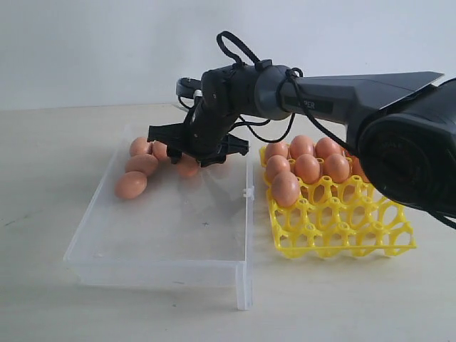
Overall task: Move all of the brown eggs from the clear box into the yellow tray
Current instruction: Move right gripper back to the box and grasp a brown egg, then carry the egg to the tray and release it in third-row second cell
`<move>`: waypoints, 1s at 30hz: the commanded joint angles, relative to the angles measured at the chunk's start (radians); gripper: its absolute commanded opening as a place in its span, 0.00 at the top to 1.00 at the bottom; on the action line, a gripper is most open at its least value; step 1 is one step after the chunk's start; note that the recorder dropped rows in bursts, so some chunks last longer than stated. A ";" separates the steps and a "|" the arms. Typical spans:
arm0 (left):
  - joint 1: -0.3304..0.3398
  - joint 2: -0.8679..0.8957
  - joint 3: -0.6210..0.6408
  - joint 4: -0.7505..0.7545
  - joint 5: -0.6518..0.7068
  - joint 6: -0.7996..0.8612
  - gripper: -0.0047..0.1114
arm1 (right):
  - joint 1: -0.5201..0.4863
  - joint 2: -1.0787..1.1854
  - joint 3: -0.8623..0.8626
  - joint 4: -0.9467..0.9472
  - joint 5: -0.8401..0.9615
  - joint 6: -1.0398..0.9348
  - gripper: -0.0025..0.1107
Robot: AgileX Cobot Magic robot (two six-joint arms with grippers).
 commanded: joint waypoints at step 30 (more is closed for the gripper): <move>-0.006 0.001 -0.004 -0.002 -0.009 -0.005 0.96 | -0.020 -0.593 0.764 0.020 -0.654 -0.412 0.98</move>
